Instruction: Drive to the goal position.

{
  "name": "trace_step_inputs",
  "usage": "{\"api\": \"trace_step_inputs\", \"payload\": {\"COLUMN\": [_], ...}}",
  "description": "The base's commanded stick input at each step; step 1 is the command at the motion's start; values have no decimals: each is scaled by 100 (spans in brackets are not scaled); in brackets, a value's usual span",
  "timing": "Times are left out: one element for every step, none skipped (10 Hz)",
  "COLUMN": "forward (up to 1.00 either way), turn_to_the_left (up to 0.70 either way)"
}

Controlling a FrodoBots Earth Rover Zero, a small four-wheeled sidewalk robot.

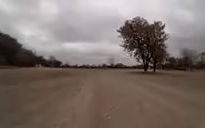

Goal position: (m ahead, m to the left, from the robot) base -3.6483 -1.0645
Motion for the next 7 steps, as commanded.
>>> {"api": "trace_step_inputs", "payload": {"forward": [70,70,70,70,70,70,70], "turn_to_the_left": [-1,-1,-1,-1,-1,-1,-1]}}
